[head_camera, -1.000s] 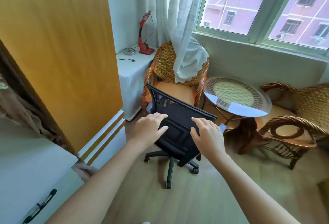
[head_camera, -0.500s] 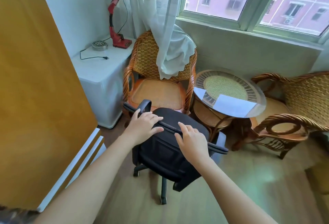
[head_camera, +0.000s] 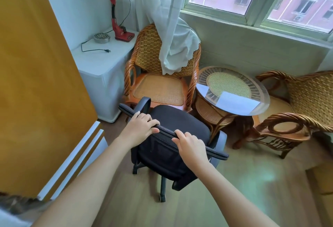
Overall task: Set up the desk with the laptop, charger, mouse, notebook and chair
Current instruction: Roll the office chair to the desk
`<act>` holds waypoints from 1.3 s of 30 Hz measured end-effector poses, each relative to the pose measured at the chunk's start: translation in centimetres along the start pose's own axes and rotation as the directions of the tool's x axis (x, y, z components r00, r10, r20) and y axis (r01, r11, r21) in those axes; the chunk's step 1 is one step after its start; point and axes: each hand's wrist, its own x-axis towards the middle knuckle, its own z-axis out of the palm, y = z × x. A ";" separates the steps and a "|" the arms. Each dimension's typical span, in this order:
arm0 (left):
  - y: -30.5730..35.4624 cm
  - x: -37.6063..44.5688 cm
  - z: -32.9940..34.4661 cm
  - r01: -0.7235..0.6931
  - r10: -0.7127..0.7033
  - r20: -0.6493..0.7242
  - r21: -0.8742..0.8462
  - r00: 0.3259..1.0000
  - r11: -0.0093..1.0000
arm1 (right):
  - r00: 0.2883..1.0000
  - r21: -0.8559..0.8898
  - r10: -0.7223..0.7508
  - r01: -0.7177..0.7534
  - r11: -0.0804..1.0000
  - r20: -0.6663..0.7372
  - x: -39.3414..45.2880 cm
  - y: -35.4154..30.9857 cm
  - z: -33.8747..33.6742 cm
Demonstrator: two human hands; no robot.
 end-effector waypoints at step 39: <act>42.0 -36.0 2.7 0.534 -0.534 0.008 0.004 0.845 0.846 | 0.912 0.063 -0.408 0.409 0.910 -0.035 -44.1 8.7 -5.1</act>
